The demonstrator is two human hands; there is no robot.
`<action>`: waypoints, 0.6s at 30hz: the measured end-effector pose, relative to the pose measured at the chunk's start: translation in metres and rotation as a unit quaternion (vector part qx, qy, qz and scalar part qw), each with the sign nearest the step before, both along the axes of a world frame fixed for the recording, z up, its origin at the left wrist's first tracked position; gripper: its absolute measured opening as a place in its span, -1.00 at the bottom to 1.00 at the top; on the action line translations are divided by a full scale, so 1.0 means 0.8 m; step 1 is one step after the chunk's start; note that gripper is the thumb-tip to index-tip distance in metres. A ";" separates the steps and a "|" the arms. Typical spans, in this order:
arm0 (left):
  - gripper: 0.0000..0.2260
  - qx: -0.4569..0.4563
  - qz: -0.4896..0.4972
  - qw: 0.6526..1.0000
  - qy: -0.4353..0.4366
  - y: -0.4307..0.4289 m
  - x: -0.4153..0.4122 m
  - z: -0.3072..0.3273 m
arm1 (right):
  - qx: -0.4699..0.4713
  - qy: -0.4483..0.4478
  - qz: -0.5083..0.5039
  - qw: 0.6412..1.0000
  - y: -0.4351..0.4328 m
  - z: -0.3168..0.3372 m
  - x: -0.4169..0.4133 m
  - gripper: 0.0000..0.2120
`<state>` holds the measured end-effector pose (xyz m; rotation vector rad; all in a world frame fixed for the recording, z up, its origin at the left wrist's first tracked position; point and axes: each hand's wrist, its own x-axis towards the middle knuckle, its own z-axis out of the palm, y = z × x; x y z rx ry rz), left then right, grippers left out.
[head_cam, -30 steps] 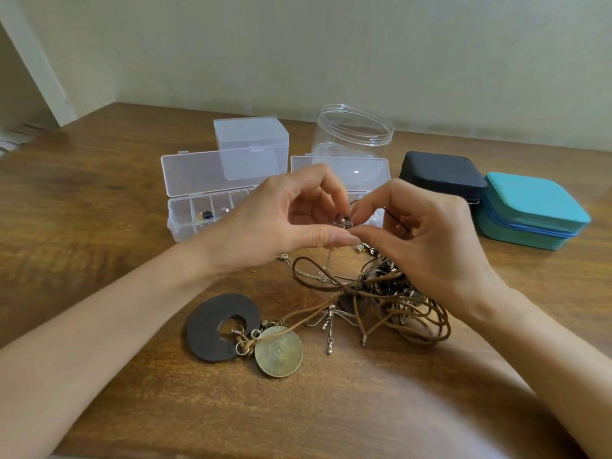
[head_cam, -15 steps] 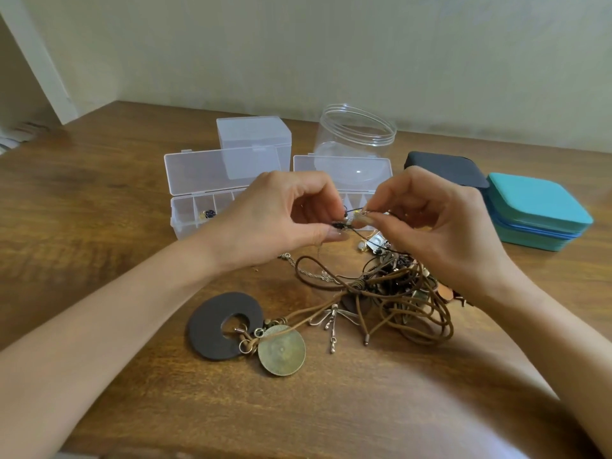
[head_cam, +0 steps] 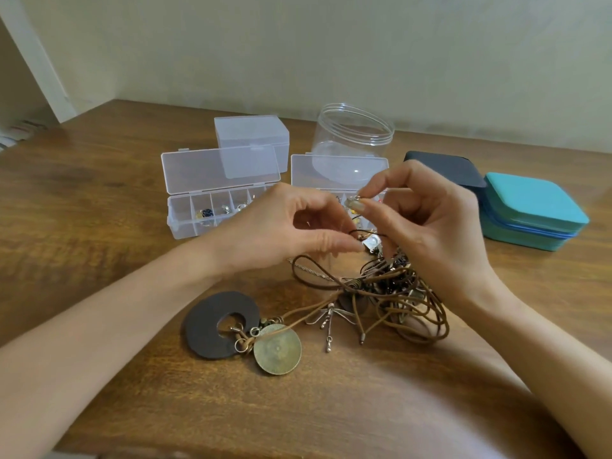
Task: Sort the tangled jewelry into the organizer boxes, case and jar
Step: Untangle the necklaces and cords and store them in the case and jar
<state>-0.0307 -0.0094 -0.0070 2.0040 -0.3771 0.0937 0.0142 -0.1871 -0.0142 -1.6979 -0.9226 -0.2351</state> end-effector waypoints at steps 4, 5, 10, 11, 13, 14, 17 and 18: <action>-0.87 -0.035 0.016 0.999 -0.037 0.006 0.003 0.002 | -0.024 -0.006 -0.015 1.000 -0.003 0.005 0.000 -0.92; -0.88 -0.056 0.026 0.997 -0.048 0.009 0.004 0.004 | -0.036 -0.003 -0.015 0.999 -0.004 0.006 0.001 -0.89; -0.87 -0.144 0.084 0.981 -0.101 0.018 0.003 0.016 | -0.105 0.033 -0.025 0.994 -0.015 0.007 0.018 -0.93; -0.87 -0.150 0.090 0.978 -0.110 0.018 0.002 0.016 | -0.141 0.035 -0.028 0.989 -0.018 0.008 0.023 -0.95; -0.88 -0.151 0.095 0.977 -0.119 0.017 0.001 0.016 | -0.207 0.042 -0.027 0.977 -0.021 0.010 0.029 -0.94; -0.88 -0.149 0.095 0.977 -0.116 0.015 0.000 0.015 | -0.223 0.047 -0.026 0.973 -0.022 0.012 0.031 -0.92; -0.88 -0.145 0.094 0.980 -0.094 0.017 0.001 0.015 | -0.241 0.048 -0.015 0.969 -0.022 0.016 0.031 -0.67; -0.88 -0.145 0.091 0.982 -0.084 0.019 0.001 0.016 | -0.241 0.047 -0.014 0.969 -0.021 0.015 0.031 -0.55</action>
